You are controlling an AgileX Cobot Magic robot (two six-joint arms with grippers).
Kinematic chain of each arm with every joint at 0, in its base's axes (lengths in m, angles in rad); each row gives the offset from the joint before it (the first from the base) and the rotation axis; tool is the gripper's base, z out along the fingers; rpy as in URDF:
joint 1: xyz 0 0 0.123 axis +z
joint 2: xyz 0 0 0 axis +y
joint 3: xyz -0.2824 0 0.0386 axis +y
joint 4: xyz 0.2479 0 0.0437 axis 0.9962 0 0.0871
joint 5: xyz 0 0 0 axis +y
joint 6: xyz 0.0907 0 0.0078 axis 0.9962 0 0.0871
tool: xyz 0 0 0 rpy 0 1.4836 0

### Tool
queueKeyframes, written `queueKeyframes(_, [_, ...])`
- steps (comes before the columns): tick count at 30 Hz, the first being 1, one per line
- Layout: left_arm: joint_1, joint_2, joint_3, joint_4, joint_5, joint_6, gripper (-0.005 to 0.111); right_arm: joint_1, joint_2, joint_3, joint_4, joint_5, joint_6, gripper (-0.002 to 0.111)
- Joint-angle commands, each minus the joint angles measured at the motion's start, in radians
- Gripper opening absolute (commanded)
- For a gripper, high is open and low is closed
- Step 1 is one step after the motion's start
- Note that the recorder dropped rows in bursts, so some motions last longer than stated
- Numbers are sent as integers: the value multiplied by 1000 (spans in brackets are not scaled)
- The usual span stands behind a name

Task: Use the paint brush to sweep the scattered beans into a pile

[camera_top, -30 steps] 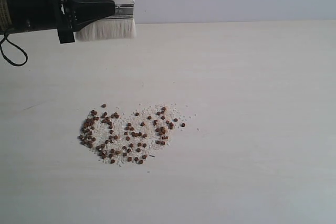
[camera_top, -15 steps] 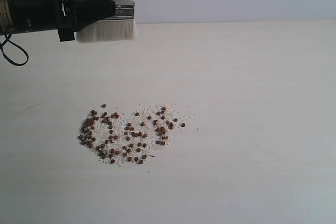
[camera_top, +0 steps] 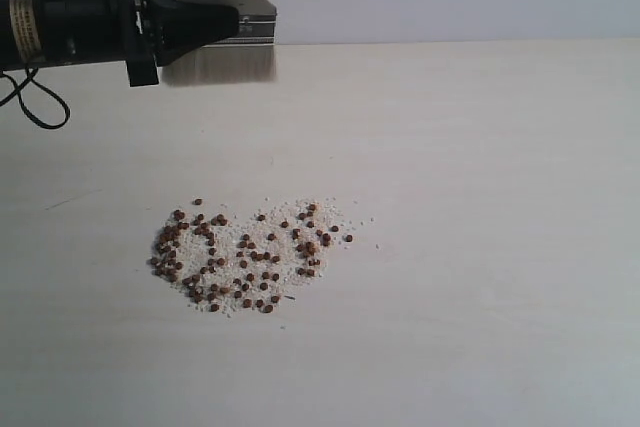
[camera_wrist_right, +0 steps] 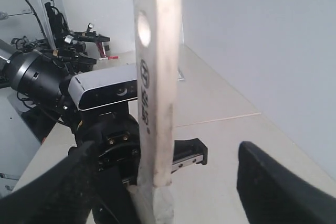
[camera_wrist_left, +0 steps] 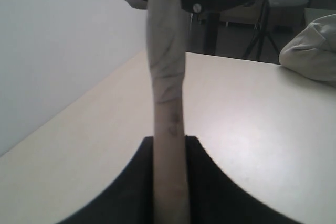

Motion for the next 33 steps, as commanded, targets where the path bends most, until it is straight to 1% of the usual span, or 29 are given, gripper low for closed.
queueKeyframes(1, [-29, -2, -7, -12, -16, -2, 0, -2, -2, 3, 17, 12, -7, 64])
queueKeyframes(6, [-70, -2, -7, -12, -16, 31, 0, -2, -2, 3, 17, 12, 27, 64])
queueKeyframes(9, [-70, -2, -7, -12, -16, 46, 0, -2, -2, 3, 17, 12, 45, 63])
queueKeyframes(15, [-70, -2, -7, -12, -16, 46, 0, -2, -6, 3, 17, 12, 51, 56])
queueKeyframes(16, [-70, -2, -7, -12, -16, 46, 0, -2, -10, 3, 17, 12, 57, 53])
queueKeyframes(18, [-70, 2, -7, -12, -16, 46, 0, -2, -16, 3, 17, 12, 67, 43])
queueKeyframes(21, [-70, 11, -7, -23, -16, 51, 0, -2, -22, 3, 17, 12, 82, 17])
queueKeyframes(23, [-70, 11, -7, -35, -16, 51, 0, -2, -22, 3, 17, 12, 82, 3])
queueKeyframes(24, [-70, 11, -7, -50, -14, 49, 0, -2, -22, 3, 17, 12, 84, 0])
queueKeyframes(28, [-70, 11, -7, -108, 41, 43, 1, -2, -22, 3, 17, 12, 73, 0])
queueKeyframes(29, [-70, 11, -7, -123, 53, 43, 3, -2, -22, 3, 17, 12, 73, 0])
queueKeyframes(31, [-70, 11, -7, -150, 60, 43, 12, -2, -22, 3, 17, 12, 73, 0])
queueKeyframes(33, [-70, 11, -7, -164, 60, 45, 26, -2, -22, 3, 17, -17, 73, 0])
